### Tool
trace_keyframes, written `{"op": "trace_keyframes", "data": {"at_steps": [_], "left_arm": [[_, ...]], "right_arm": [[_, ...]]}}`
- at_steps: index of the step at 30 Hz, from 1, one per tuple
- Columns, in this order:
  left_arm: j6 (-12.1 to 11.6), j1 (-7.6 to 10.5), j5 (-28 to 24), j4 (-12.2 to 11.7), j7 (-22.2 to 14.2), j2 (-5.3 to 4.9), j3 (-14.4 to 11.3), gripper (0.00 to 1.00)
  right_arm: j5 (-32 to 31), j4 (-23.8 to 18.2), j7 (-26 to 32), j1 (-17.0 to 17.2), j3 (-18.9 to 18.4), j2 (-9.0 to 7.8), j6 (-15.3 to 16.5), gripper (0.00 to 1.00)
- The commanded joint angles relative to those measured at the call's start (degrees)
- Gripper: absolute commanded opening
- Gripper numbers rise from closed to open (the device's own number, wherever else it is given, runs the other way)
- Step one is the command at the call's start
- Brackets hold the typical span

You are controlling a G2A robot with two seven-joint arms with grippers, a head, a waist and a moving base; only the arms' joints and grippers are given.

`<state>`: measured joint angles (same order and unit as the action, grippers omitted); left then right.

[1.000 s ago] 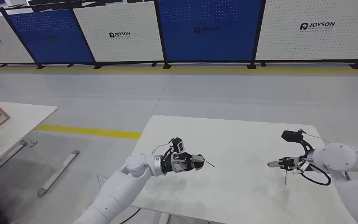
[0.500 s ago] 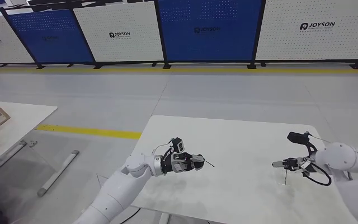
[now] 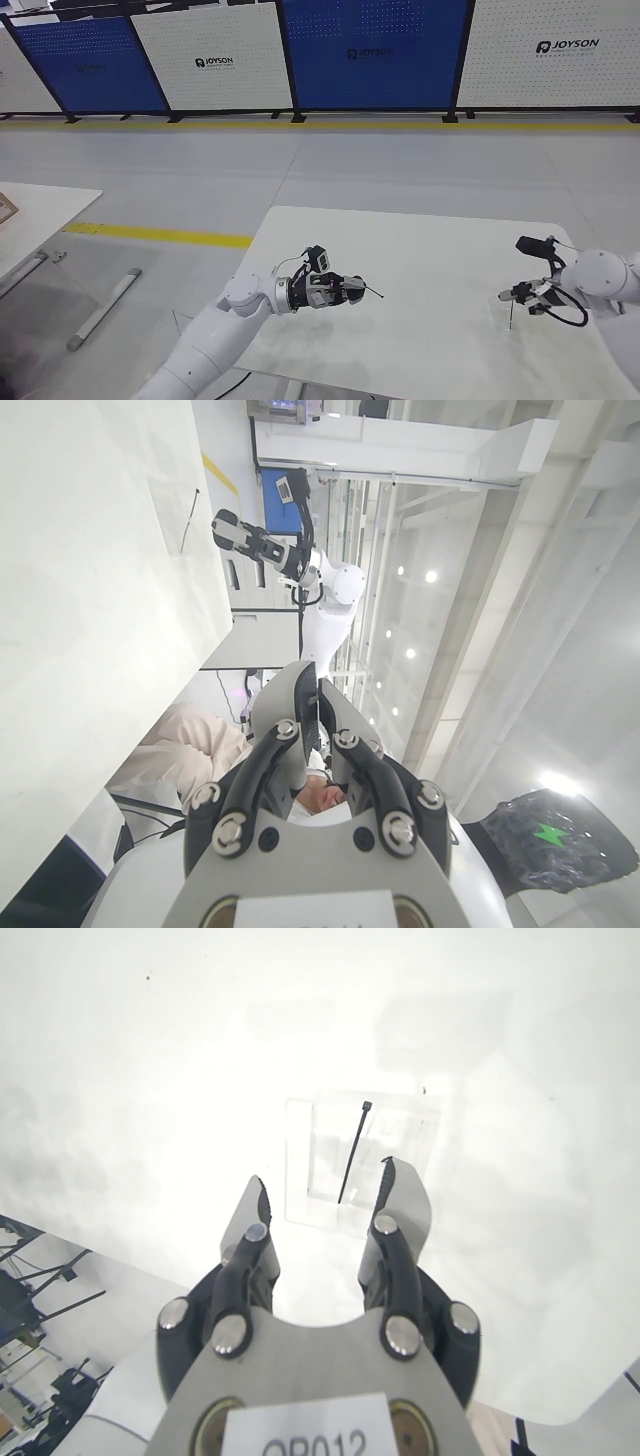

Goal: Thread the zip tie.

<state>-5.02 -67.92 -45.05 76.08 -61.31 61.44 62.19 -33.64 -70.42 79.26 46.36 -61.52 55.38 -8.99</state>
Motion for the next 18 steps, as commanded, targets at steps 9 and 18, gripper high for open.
{"op": "trace_keyframes", "data": {"at_steps": [9,18], "left_arm": [[0.0,0.0,0.0,0.0,0.0,0.0,0.0,0.0],[0.0,0.0,0.0,0.0,0.0,0.0,0.0,0.0]], "right_arm": [[-0.99,0.03,0.11,0.57,0.83,0.07,-1.5,0.45],[-1.26,3.05,0.2,-1.46,2.8,0.88,-2.84,0.33]]}}
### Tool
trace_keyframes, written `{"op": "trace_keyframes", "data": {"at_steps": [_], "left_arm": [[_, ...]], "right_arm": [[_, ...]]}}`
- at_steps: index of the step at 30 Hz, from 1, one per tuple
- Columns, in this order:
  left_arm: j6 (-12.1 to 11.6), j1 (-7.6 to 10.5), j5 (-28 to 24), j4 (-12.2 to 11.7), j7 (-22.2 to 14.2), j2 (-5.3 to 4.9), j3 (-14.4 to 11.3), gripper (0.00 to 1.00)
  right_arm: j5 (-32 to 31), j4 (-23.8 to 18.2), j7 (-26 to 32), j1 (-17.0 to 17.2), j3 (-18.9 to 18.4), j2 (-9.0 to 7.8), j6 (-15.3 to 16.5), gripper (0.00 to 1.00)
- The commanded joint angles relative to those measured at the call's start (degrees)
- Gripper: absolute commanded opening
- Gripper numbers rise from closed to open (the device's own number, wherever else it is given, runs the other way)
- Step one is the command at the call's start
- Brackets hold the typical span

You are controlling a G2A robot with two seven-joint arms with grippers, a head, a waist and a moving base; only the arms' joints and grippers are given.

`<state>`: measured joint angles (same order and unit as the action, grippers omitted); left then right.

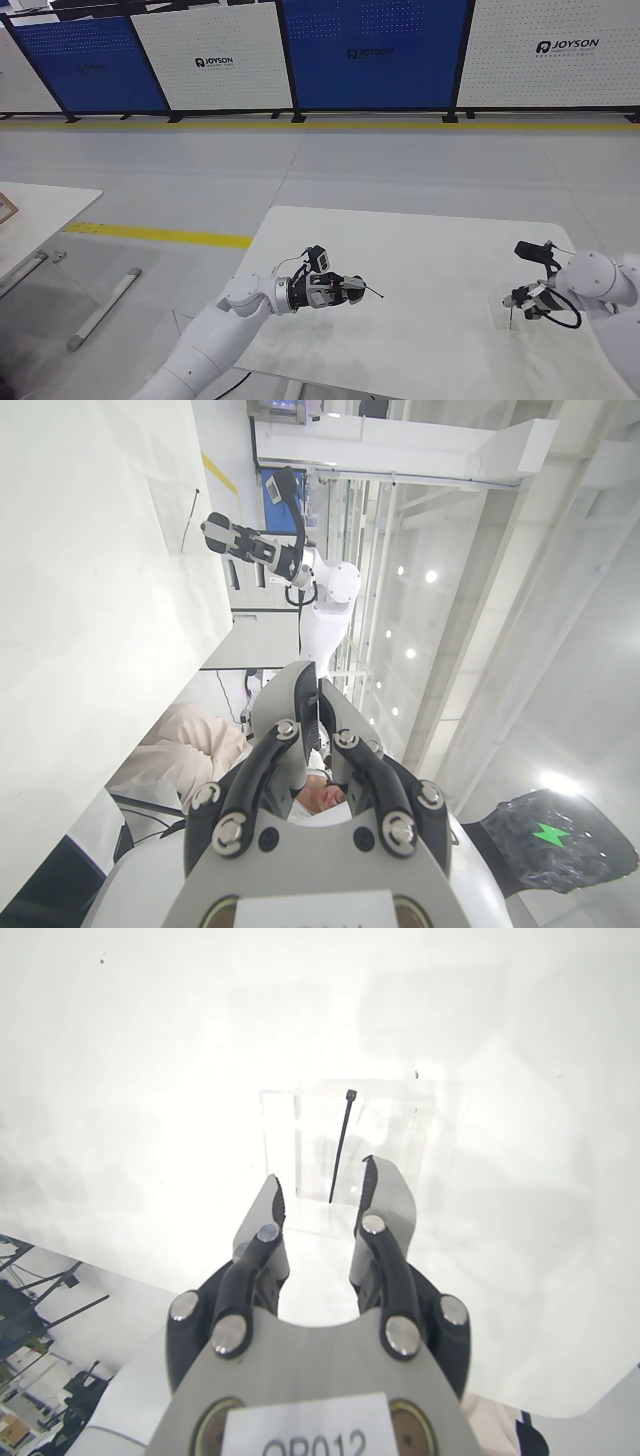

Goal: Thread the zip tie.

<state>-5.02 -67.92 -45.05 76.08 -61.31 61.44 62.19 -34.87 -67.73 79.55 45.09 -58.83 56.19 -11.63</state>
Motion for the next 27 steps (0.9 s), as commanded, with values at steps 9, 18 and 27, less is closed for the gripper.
{"op": "trace_keyframes", "data": {"at_steps": [9,18,27], "left_arm": [[0.0,0.0,0.0,0.0,0.0,0.0,0.0,0.0],[0.0,0.0,0.0,0.0,0.0,0.0,0.0,0.0],[0.0,0.0,0.0,0.0,0.0,0.0,0.0,0.0]], "right_arm": [[-1.46,2.96,-0.06,-2.03,3.0,1.1,-2.61,0.24],[-1.0,7.71,-0.96,-4.72,6.33,2.87,-2.76,0.25],[-0.55,11.42,-1.8,-6.35,7.43,3.88,-2.93,0.29]]}}
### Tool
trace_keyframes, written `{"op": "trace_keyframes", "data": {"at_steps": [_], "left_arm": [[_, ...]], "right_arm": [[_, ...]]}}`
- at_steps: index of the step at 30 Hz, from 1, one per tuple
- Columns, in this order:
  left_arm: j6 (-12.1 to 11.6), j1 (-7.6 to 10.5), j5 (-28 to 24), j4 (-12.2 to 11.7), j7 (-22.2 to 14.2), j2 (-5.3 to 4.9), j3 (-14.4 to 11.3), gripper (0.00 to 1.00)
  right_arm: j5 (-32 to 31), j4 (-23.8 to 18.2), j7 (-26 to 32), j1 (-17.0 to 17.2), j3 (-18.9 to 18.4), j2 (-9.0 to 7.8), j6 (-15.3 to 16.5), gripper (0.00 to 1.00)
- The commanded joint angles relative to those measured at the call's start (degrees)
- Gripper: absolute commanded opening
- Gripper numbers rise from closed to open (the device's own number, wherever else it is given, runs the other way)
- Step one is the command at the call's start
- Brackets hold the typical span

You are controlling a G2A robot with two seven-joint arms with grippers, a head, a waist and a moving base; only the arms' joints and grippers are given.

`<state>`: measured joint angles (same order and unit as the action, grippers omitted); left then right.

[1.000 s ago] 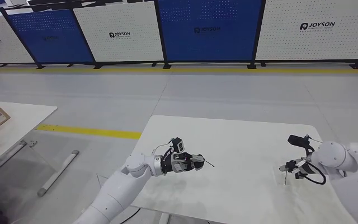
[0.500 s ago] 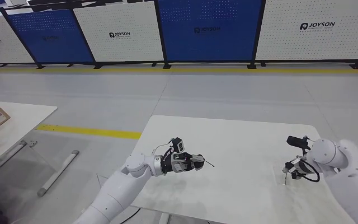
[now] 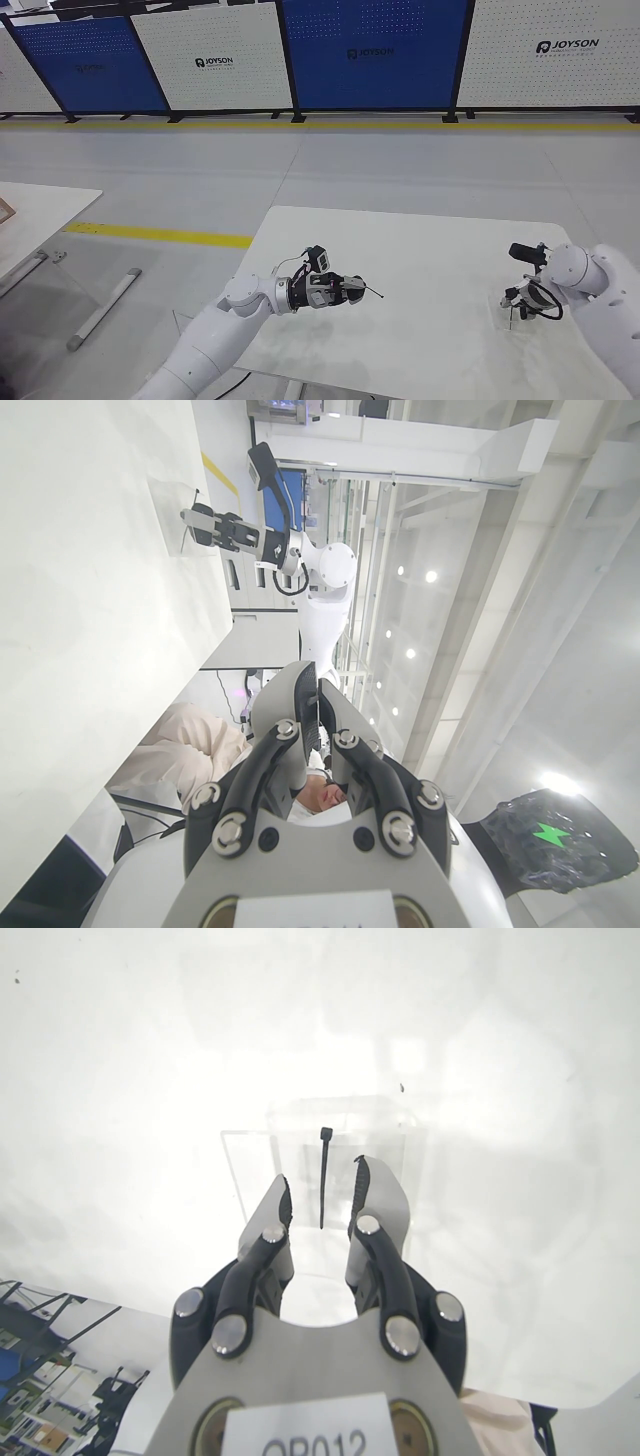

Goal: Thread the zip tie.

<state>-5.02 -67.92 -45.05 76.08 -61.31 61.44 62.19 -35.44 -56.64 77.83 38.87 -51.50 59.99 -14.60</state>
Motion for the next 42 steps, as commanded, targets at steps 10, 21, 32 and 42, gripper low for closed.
{"op": "trace_keyframes", "data": {"at_steps": [10,21,32,42], "left_arm": [[0.0,0.0,0.0,0.0,0.0,0.0,0.0,0.0],[0.0,0.0,0.0,0.0,0.0,0.0,0.0,0.0],[0.0,0.0,0.0,0.0,0.0,0.0,0.0,0.0],[0.0,0.0,0.0,0.0,0.0,0.0,0.0,0.0]], "right_arm": [[-0.09,3.61,-0.83,-1.7,1.74,1.34,-0.27,0.23],[0.15,7.62,-1.54,-3.47,2.8,2.51,1.08,0.04],[0.03,7.93,-2.47,-3.27,2.14,2.57,3.04,0.0],[-1.1,-1.28,-0.29,1.48,-3.32,-0.3,5.03,0.0]]}}
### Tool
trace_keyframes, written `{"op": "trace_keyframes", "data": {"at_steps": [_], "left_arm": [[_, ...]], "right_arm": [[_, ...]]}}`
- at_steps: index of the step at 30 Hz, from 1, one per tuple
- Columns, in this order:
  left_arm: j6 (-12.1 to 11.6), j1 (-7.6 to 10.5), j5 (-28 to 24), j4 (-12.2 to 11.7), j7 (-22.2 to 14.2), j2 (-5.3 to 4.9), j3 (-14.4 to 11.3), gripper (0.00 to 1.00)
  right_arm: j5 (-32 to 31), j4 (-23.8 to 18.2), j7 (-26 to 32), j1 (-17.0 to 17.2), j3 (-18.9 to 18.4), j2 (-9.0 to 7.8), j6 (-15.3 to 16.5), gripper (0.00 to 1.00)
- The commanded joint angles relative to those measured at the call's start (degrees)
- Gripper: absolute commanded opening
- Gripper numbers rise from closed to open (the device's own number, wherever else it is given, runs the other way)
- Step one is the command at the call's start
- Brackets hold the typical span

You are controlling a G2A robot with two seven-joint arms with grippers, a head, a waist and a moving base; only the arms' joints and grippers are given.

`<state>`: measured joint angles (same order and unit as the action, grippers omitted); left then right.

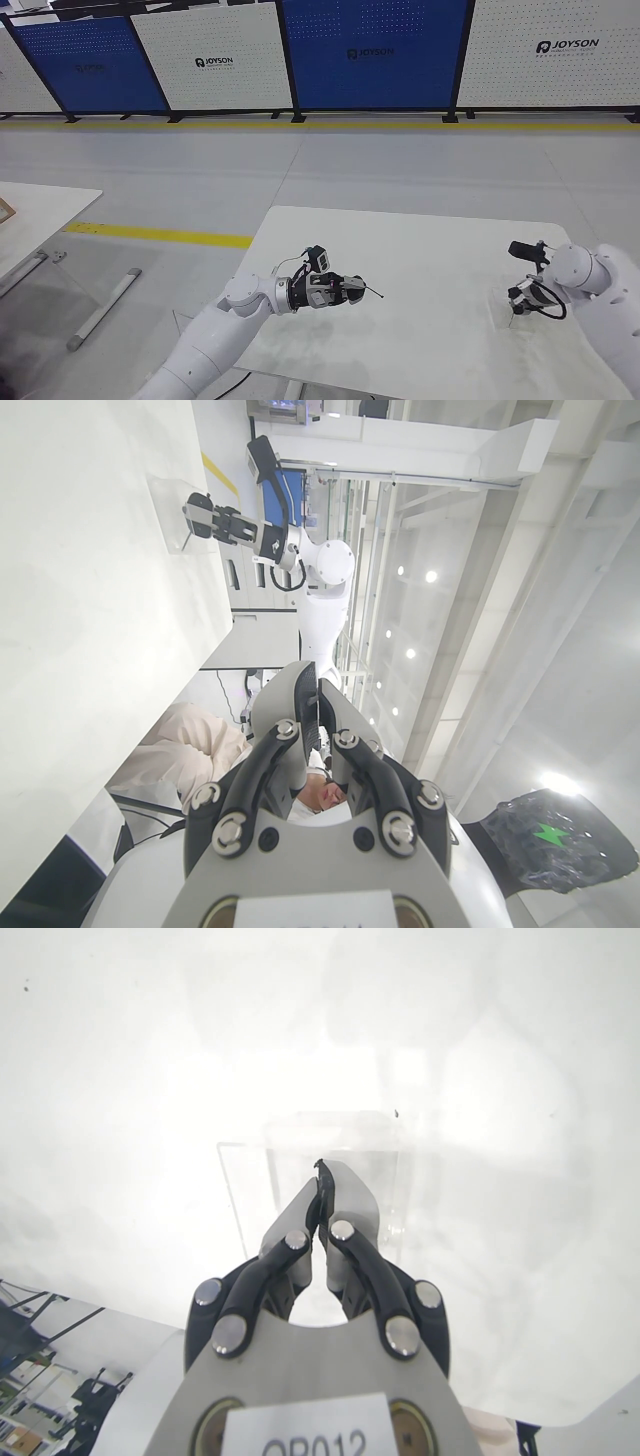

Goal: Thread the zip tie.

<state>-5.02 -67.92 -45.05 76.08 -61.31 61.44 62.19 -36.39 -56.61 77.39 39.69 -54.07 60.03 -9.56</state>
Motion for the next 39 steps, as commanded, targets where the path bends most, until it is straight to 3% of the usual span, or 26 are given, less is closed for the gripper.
{"op": "trace_keyframes", "data": {"at_steps": [1,6,11,13,24,29,37,39], "left_arm": [[0.0,0.0,0.0,0.0,0.0,0.0,0.0,0.0],[0.0,0.0,0.0,0.0,0.0,0.0,0.0,0.0],[0.0,0.0,0.0,0.0,0.0,0.0,0.0,0.0],[0.0,0.0,0.0,0.0,0.0,0.0,0.0,0.0],[0.0,0.0,0.0,0.0,0.0,0.0,0.0,0.0],[0.0,0.0,0.0,0.0,0.0,0.0,0.0,0.0],[0.0,0.0,0.0,0.0,0.0,0.0,0.0,0.0],[0.0,0.0,0.0,0.0,0.0,0.0,0.0,0.0]], "right_arm": [[-0.45,-2.62,0.34,1.42,-1.48,-0.73,-0.01,0.0],[-2.25,-9.49,1.41,5.63,-5.59,-2.63,-1.43,0.0],[-2.78,-13.36,0.68,8.4,-8.05,-3.55,-1.42,0.0],[-1.85,-14.06,0.58,9.18,-8.89,-3.78,-0.21,0.0],[-1.85,-14.06,0.58,9.18,-8.89,-3.78,-0.21,0.0],[0.15,-15.14,-4.66,11.02,-11.37,-4.02,-1.23,0.0],[1.01,-25.98,-13.53,19.83,-19.12,-5.55,-4.32,0.0],[3.42,-28.46,-12.99,22.18,-20.96,-5.89,-2.33,0.0]]}}
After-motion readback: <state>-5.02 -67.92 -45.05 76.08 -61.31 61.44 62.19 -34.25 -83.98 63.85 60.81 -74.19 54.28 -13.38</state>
